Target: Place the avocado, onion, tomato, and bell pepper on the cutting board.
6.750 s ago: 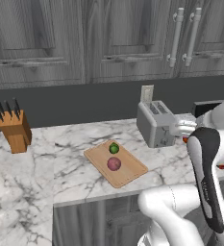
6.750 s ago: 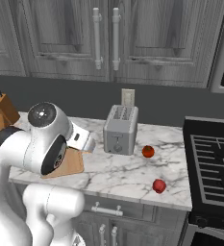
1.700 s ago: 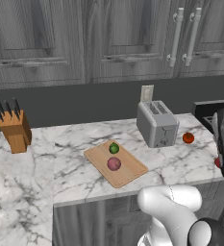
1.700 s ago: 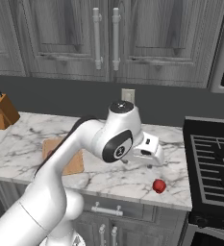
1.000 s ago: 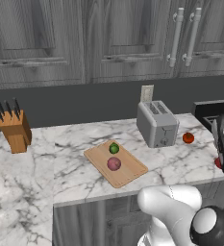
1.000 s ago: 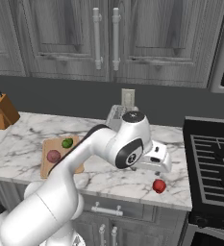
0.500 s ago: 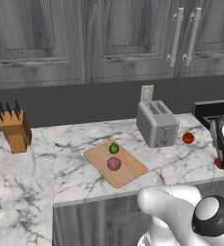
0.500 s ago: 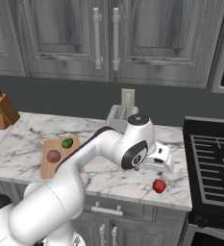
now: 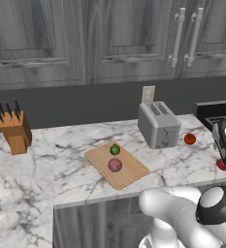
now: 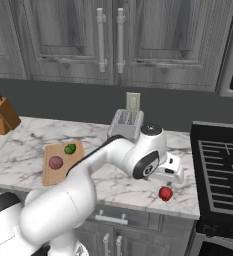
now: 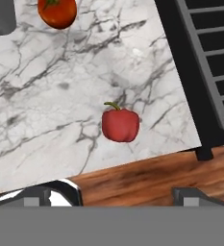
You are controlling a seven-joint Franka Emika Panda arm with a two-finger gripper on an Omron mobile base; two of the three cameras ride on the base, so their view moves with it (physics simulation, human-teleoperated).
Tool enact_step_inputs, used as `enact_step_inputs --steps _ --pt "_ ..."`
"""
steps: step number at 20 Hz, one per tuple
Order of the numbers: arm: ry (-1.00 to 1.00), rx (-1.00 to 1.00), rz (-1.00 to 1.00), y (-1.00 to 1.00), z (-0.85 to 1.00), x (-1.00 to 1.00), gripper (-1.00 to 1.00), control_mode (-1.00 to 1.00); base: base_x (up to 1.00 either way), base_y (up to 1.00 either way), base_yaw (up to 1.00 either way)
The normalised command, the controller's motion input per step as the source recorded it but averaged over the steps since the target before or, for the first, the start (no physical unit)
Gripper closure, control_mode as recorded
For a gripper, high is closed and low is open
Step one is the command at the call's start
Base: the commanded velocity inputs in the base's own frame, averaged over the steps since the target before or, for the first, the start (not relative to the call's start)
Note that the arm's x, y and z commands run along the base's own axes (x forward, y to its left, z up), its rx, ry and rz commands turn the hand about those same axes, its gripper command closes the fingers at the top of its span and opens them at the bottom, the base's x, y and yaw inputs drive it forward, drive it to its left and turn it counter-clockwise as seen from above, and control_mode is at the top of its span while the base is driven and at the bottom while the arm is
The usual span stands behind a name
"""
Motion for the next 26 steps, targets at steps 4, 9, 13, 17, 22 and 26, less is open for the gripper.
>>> enact_step_inputs --steps 4,9,13,17,22,26 --pt "0.0 0.02 0.0 -0.06 -0.25 0.18 -1.0 -1.0 0.0 0.0 0.0" --pt "0.0 0.02 0.0 -0.06 -0.23 0.17 -1.0 -1.0 0.0 0.0 0.0" --pt "0.0 0.02 0.0 -0.11 -0.22 0.13 -1.0 -1.0 0.0 0.0 0.0" --pt "0.0 0.02 0.0 -0.18 -0.22 0.08 -1.0 -1.0 0.0 0.0 0.0" --pt "0.02 0.01 0.0 -0.12 -0.23 0.15 -1.0 -1.0 0.0 0.0 0.0" --pt "0.01 0.0 0.0 -0.05 -0.21 0.15 -1.0 -1.0 0.0 0.0 0.0"
